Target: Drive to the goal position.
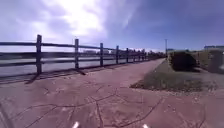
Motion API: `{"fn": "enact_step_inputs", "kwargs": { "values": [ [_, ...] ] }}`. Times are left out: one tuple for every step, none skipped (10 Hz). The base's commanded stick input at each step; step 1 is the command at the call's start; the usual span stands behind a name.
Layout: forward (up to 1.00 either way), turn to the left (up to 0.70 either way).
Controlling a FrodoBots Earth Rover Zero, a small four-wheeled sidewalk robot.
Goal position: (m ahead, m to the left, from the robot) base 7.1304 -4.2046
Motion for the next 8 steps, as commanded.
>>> {"fn": "enact_step_inputs", "kwargs": {
  "values": [
    [0.70,0.00],
    [0.70,0.00],
    [0.70,0.00],
    [0.70,0.00],
    [0.70,0.00],
    [0.70,0.00],
    [0.70,0.00],
    [0.70,0.00]
  ]
}}
